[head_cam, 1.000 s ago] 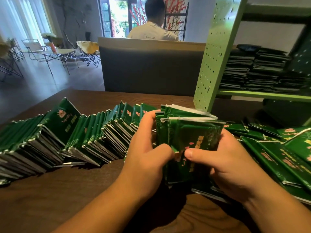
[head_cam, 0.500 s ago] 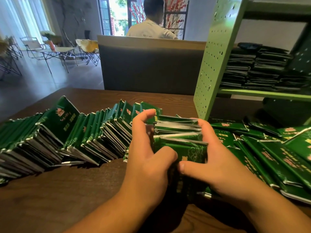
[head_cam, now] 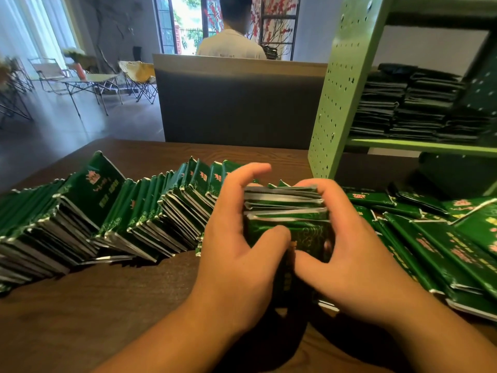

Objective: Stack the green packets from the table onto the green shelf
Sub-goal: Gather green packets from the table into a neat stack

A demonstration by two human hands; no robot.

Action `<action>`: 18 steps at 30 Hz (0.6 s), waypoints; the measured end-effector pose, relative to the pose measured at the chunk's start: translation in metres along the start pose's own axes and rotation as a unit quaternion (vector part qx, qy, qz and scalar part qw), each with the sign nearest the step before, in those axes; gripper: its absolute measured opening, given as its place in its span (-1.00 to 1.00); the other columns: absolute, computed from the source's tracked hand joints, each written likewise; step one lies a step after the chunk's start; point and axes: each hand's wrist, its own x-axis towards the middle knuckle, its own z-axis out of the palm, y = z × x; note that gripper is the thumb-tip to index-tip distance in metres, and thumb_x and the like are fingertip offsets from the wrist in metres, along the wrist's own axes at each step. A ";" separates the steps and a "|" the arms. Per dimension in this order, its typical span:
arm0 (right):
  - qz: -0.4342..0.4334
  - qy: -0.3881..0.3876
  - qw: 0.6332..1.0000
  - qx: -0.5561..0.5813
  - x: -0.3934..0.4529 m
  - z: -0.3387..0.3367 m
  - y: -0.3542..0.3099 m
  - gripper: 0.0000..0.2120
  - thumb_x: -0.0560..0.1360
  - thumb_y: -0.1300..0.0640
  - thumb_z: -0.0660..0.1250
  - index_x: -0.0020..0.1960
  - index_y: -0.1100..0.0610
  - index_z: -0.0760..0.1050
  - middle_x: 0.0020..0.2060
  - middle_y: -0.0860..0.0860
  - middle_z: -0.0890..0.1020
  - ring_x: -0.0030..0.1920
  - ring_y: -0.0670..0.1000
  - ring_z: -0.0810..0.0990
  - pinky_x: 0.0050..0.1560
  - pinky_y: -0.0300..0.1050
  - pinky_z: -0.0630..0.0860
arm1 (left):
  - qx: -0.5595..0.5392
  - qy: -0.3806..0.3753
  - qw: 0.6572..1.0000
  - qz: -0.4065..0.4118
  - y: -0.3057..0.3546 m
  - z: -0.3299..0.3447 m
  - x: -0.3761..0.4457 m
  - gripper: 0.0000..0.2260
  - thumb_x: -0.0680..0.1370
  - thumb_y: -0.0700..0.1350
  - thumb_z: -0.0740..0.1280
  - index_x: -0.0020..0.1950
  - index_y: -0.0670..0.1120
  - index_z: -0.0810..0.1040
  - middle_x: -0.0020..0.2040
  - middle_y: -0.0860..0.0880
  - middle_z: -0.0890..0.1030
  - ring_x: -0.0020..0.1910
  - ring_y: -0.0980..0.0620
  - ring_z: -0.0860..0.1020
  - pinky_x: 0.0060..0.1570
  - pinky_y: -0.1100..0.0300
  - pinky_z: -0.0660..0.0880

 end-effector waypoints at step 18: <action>0.008 0.003 0.998 0.055 0.003 -0.003 0.006 -0.45 0.42 0.30 0.47 0.19 -0.23 0.42 0.01 -0.22 0.68 0.00 -0.18 0.68 -0.06 -0.22 0.64 | -0.023 0.011 1.000 -0.016 -0.007 -0.004 0.001 -0.50 0.43 0.07 0.32 0.37 0.24 0.38 0.12 0.10 0.59 0.12 -0.01 0.63 0.02 0.08 0.60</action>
